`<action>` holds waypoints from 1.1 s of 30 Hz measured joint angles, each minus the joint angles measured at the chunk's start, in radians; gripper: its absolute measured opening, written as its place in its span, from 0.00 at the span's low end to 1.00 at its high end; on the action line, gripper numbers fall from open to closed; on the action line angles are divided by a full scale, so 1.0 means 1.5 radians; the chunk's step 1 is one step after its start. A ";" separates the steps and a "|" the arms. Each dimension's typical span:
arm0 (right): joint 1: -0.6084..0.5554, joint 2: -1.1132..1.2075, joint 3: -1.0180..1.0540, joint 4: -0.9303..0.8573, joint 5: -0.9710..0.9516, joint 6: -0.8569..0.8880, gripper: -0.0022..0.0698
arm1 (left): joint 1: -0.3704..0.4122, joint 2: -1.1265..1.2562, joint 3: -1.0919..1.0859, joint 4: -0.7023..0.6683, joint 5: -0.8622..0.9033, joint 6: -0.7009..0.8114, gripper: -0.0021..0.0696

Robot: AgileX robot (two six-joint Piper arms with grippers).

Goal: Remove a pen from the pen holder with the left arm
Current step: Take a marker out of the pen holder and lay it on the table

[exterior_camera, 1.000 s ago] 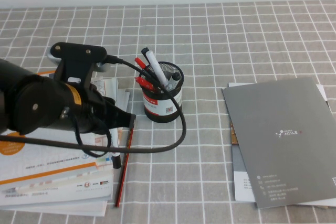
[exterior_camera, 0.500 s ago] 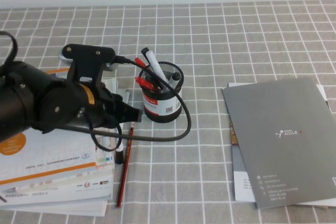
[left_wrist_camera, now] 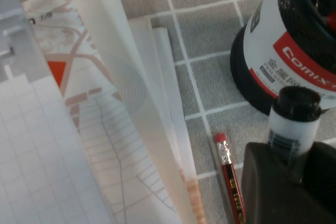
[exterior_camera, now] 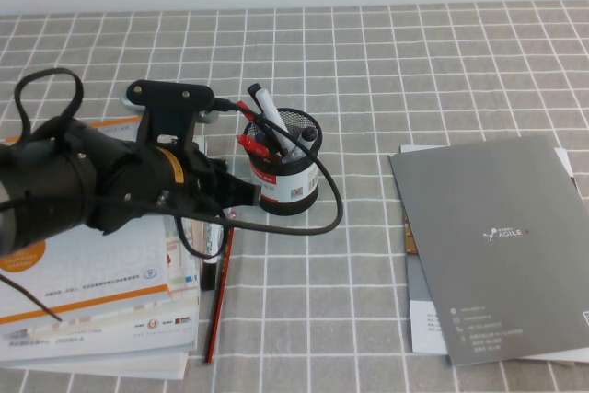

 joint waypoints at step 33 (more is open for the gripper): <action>0.000 0.000 0.000 0.000 0.000 0.000 0.01 | -0.011 -0.153 0.167 0.114 -0.275 0.005 0.06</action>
